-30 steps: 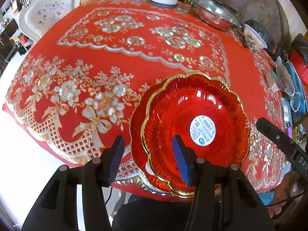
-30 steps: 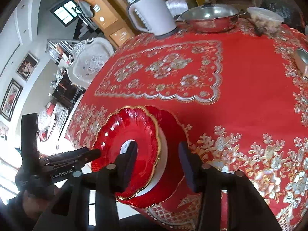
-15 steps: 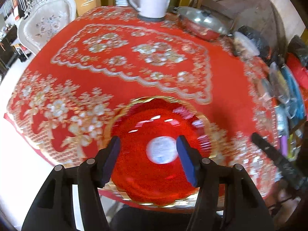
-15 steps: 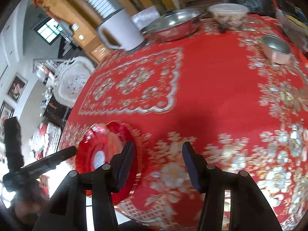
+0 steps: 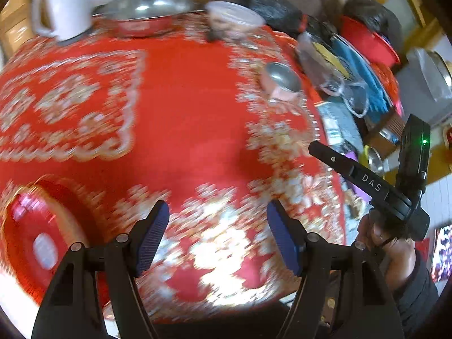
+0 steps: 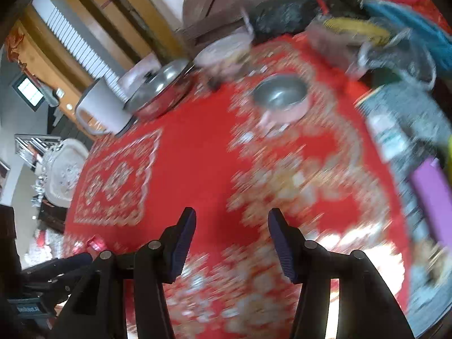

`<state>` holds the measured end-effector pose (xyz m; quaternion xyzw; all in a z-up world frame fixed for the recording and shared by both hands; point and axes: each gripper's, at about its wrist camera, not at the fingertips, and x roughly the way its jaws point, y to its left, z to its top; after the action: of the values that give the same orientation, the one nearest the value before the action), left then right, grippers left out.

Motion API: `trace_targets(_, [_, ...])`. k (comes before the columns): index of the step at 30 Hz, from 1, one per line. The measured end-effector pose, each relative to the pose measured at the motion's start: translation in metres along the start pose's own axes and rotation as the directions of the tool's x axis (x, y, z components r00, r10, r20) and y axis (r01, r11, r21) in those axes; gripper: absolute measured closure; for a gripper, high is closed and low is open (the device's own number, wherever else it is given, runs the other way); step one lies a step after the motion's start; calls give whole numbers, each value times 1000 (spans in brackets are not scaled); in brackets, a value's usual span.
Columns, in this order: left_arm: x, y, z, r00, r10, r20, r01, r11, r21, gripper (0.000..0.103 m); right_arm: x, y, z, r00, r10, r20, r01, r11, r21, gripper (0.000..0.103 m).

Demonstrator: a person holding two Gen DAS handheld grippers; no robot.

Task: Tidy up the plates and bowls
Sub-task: 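Withdraw the left tool and reach toward the small steel bowl, then close the left tool on the rim of the steel bowl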

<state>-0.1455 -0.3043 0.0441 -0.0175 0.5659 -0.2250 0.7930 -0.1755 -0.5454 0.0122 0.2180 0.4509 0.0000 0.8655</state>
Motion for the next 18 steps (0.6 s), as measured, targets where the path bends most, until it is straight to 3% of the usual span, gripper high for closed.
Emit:
trace_targets(8, [41, -79, 103, 997, -24, 72, 18, 996, 86, 31, -4, -42, 75, 995, -28, 93, 37, 994, -101, 40])
trace_targets(12, [80, -86, 150, 994, -26, 108, 14, 994, 109, 31, 16, -53, 102, 995, 0, 97, 11, 993, -115, 40])
trace_targets(18, [149, -81, 188, 995, 77, 66, -85, 987, 135, 31, 60, -72, 125, 998, -5, 59, 13, 991, -132, 40])
